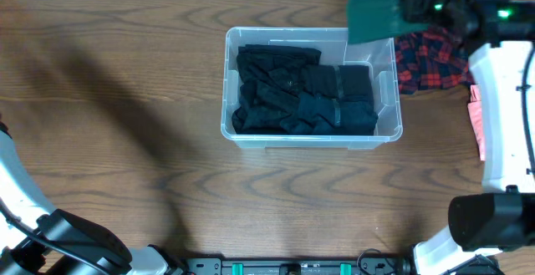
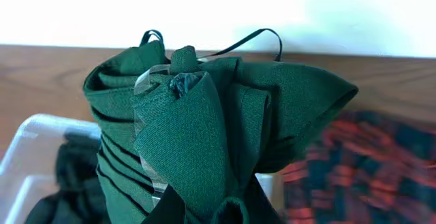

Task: Pack container
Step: 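Lift the green garment and swing it over the bin, then lower the green garment into the bin's right side and release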

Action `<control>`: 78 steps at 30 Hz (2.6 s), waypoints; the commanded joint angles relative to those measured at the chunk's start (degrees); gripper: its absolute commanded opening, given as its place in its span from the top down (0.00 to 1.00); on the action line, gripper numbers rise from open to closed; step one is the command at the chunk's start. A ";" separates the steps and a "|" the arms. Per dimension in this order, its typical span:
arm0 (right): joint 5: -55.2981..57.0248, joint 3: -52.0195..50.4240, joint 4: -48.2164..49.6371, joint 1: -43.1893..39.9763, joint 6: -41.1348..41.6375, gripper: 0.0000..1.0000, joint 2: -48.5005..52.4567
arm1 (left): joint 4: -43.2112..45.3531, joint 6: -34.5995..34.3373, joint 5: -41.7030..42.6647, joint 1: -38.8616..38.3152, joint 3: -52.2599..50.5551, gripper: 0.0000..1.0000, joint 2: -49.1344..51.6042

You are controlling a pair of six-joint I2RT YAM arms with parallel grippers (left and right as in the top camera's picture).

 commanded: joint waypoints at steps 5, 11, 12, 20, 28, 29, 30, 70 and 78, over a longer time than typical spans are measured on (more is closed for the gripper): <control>-0.07 -3.15 0.37 6.36 1.68 0.99 4.50 | -0.02 -0.33 -0.87 0.17 -0.70 0.02 -0.61; 6.62 -3.17 -2.51 8.26 5.75 0.99 7.63 | -0.02 -0.33 -0.87 0.17 -0.70 0.02 -0.61; 7.32 -3.17 -2.84 8.26 6.54 0.99 8.13 | -0.02 -0.33 -0.85 0.17 -0.70 0.02 -0.61; 8.24 -3.56 -3.41 8.04 12.72 0.99 11.74 | -0.02 -0.33 -0.85 0.17 -0.70 0.02 -0.61; 9.57 -3.56 -4.72 8.02 18.43 0.99 15.37 | -0.02 -0.33 -0.85 0.17 -0.70 0.02 -0.61; 10.56 -3.56 -4.83 8.02 19.28 0.99 15.47 | -0.02 -0.33 -0.85 0.17 -0.70 0.02 -0.61; 11.39 -3.56 -4.92 8.02 19.76 0.99 15.56 | -0.02 -0.33 -0.87 0.17 -0.70 0.02 -0.61; 19.08 -2.93 -3.58 7.98 -1.09 0.26 15.28 | -0.02 -0.33 -0.85 0.20 -0.70 0.02 -0.61; 23.67 1.64 -0.13 8.26 -11.23 0.23 13.68 | -0.02 -0.33 -0.85 0.20 -0.70 0.02 -0.61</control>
